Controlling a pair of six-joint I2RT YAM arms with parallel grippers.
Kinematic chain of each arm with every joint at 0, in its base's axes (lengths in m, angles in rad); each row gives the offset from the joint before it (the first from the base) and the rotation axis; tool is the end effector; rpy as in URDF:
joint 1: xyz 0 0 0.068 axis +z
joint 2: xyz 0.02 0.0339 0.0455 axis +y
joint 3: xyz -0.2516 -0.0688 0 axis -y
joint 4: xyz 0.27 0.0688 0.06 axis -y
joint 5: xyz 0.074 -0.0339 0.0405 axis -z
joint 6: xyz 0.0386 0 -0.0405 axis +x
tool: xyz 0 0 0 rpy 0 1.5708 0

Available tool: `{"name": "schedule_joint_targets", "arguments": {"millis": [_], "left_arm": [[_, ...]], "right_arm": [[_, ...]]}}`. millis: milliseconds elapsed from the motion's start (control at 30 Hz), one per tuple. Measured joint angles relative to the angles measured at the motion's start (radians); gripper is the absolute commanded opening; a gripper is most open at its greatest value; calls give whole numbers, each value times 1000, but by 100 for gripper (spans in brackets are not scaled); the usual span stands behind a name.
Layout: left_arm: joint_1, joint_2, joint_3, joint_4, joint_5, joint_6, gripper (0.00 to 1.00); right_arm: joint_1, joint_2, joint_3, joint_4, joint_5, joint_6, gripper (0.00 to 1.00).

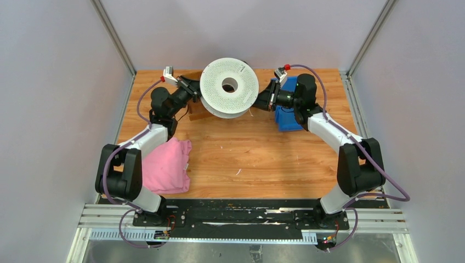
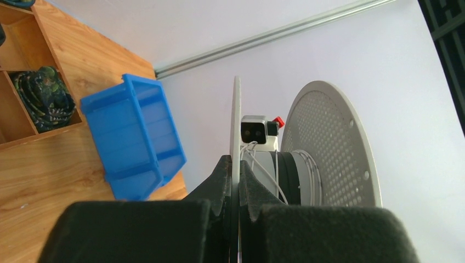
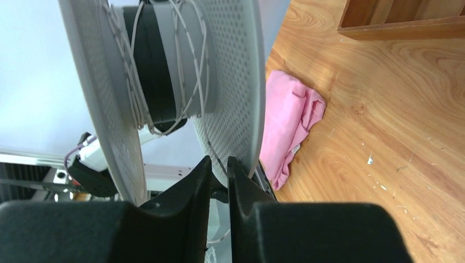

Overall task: Wrap the cables
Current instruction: Wrap the cable around the cable reel.

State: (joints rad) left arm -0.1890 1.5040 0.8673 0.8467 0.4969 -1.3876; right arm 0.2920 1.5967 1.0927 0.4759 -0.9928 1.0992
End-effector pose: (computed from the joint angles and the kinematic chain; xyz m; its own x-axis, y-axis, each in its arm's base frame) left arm 0.3516 -0.0860 0.2748 -0.5754 -0.7700 -0.2759 0.3148 0.1028 -0.9436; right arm 0.3613 0.1424 0.2845 -0.8666 0.2477 -0.4332 -0.4117 0.1354 0.9012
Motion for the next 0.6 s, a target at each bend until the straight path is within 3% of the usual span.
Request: {"name": "schedule_joint_targets", "arguments": {"millis": [300, 600], "left_arm": [[25, 0, 0, -13, -2, -47, 0], [30, -4, -6, -12, -7, -63, 0]], "right_arm": [[4, -40, 11, -73, -45, -147, 19], [62, -53, 46, -145, -55, -243, 2]]}}
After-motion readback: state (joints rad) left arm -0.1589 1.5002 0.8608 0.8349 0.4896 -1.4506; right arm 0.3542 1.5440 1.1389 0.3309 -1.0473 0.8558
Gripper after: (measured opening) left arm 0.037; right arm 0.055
